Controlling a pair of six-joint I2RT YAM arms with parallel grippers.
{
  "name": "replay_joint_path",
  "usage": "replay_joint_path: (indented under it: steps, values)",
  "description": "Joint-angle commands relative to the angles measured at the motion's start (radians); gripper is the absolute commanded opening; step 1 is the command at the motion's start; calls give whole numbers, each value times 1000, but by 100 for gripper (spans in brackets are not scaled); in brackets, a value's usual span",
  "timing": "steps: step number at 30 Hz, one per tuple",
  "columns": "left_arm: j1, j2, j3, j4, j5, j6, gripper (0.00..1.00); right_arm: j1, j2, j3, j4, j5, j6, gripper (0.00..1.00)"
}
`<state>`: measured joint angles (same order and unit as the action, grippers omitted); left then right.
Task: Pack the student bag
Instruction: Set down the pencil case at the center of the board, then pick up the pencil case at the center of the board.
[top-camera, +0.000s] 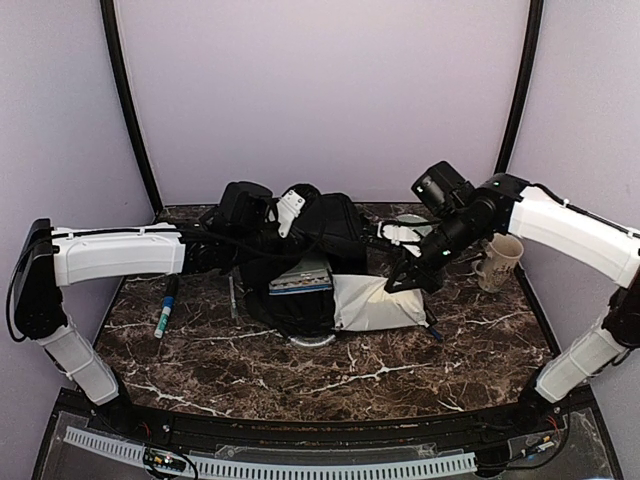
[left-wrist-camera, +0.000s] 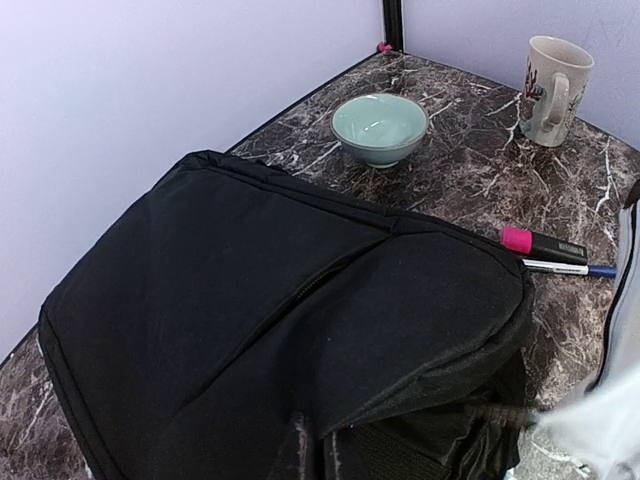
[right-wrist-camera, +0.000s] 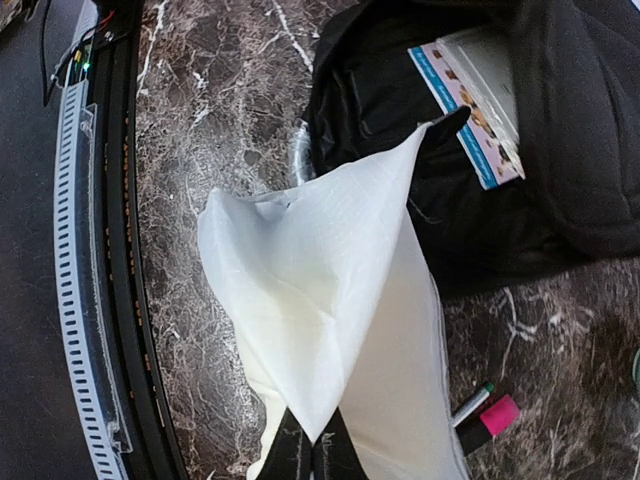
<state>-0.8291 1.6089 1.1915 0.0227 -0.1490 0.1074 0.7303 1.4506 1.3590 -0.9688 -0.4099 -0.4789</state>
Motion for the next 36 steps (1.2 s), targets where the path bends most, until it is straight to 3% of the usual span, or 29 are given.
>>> replay_joint_path:
  steps: [1, 5, 12, 17, 24, 31, 33, 35, 36]
  values:
    - [30, -10, 38, 6, -19, -28, 0, 74, 94, 134, 47, 42, -45, 0]
    - [31, -12, 38, 4, -27, -23, 0, 101, 175, 179, 129, 145, -43, 0]
    - [31, -17, 42, -3, -26, -19, 0, 279, 213, -158, 472, 317, -54, 0]
    - [31, -23, 40, -3, -30, -13, 0, 369, 271, -265, 541, 355, -16, 7]
    - [31, -28, 40, -1, -30, -11, 0, 395, 211, -200, 379, 254, -23, 35]
    - [31, -20, 40, -3, -29, -12, 0, 351, 169, -19, 181, 135, -74, 52]
    - [31, -17, 41, -3, -26, -14, 0, 329, 169, 31, 142, 105, -87, 67]
    - [31, -18, 43, -4, -25, -16, 0, 303, 178, 58, 129, 107, -101, 98]
    - [31, -18, 43, -5, -23, -17, 0, 295, 186, 65, 127, 121, -111, 100]
